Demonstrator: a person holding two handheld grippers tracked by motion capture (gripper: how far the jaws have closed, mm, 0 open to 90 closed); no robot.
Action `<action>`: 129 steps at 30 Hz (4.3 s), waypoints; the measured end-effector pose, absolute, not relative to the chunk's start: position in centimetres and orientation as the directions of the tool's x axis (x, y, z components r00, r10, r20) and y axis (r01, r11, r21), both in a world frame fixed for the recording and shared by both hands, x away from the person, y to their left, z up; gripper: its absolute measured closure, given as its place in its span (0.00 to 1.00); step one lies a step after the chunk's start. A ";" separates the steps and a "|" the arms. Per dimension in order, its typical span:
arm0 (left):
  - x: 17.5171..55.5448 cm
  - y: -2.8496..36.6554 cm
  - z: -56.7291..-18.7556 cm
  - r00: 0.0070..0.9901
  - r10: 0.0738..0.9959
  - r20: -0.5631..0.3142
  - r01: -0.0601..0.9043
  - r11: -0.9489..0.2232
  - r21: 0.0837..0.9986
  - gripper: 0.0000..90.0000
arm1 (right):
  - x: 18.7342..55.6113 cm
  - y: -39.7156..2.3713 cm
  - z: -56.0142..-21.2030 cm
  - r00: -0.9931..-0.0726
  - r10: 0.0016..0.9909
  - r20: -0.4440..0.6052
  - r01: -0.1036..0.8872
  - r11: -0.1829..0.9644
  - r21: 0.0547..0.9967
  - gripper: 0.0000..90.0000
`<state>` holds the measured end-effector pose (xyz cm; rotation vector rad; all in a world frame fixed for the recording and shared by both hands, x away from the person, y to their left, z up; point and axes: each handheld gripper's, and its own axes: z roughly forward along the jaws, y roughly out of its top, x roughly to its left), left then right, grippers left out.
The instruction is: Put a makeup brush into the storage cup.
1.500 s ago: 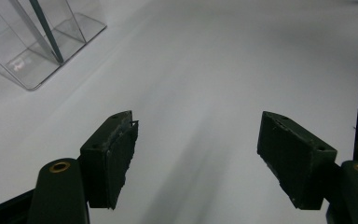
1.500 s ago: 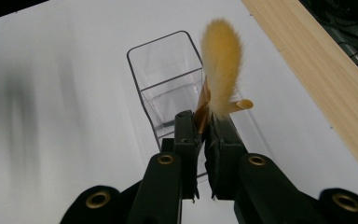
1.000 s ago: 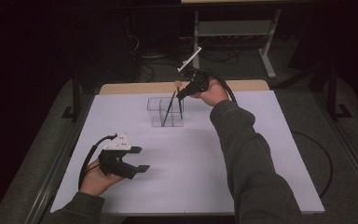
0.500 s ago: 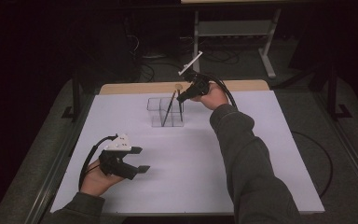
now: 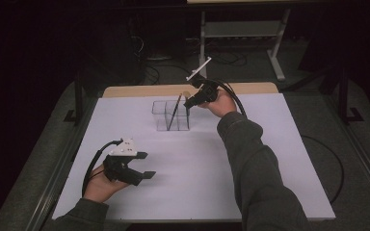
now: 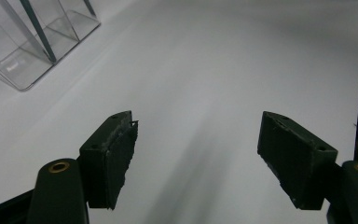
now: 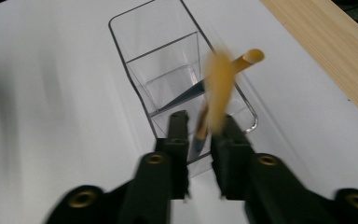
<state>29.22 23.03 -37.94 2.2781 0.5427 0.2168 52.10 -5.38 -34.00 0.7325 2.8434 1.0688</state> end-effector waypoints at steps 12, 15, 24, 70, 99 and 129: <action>29.2 23.3 -38.0 0.889 0.458 -0.020 0.329 -0.608 0.723 0.29 | 51.1 -6.8 -34.2 -0.882 0.447 0.151 0.429 0.627 0.650 0.75; 29.2 23.4 -38.0 0.886 0.462 -0.025 0.334 -0.600 0.727 0.29 | 50.7 -7.3 -34.3 -0.877 0.453 0.161 0.437 0.613 0.658 0.74; 29.2 23.4 -38.0 0.886 0.463 -0.026 0.335 -0.600 0.726 0.29 | 49.7 -8.6 -34.1 -0.873 0.459 0.162 0.438 0.595 0.674 0.70; 29.3 23.7 -38.2 0.873 0.486 -0.053 0.360 -0.565 0.743 0.26 | 44.7 -13.9 -35.1 -0.838 0.512 0.187 0.463 0.488 0.740 0.47; 29.2 24.2 -38.4 0.859 0.508 -0.061 0.377 -0.547 0.747 0.26 | 41.2 -17.1 -35.6 -0.820 0.538 0.195 0.467 0.432 0.772 0.36; 29.1 24.5 -38.5 0.842 0.536 -0.060 0.389 -0.524 0.758 0.25 | 37.0 -19.3 -37.7 -0.804 0.566 0.182 0.467 0.411 0.783 0.32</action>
